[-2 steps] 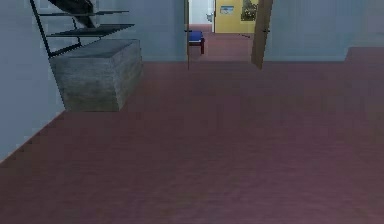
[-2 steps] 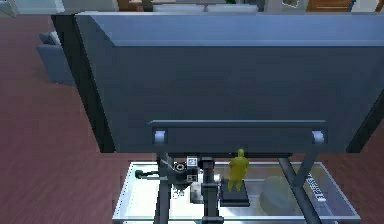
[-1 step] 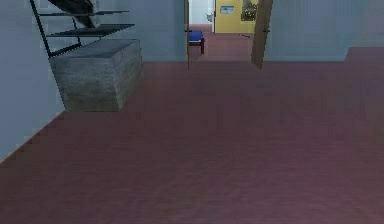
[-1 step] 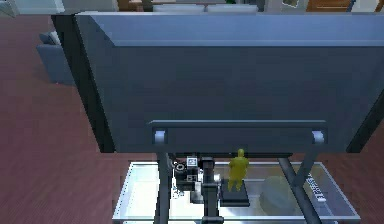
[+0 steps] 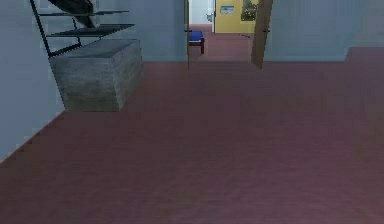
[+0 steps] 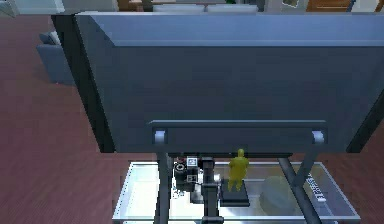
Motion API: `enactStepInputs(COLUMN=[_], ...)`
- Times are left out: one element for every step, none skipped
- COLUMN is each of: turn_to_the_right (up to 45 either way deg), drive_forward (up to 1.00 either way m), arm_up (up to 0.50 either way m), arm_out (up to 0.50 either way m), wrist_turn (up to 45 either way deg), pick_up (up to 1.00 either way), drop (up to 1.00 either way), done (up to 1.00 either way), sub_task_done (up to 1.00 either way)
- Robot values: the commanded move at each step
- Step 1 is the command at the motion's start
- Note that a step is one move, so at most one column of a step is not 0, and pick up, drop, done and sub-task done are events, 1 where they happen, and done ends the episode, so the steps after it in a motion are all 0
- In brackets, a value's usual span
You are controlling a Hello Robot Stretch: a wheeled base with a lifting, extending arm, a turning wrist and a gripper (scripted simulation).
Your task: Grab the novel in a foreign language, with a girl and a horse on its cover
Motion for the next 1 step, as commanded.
enactStepInputs(turn_to_the_right=[0.0], drive_forward=[0.0], arm_up=[-0.3], arm_out=[0.0], wrist_turn=[0.0], pick_up=[0.0], drop=[0.0], done=[0.0], sub_task_done=[0.0])
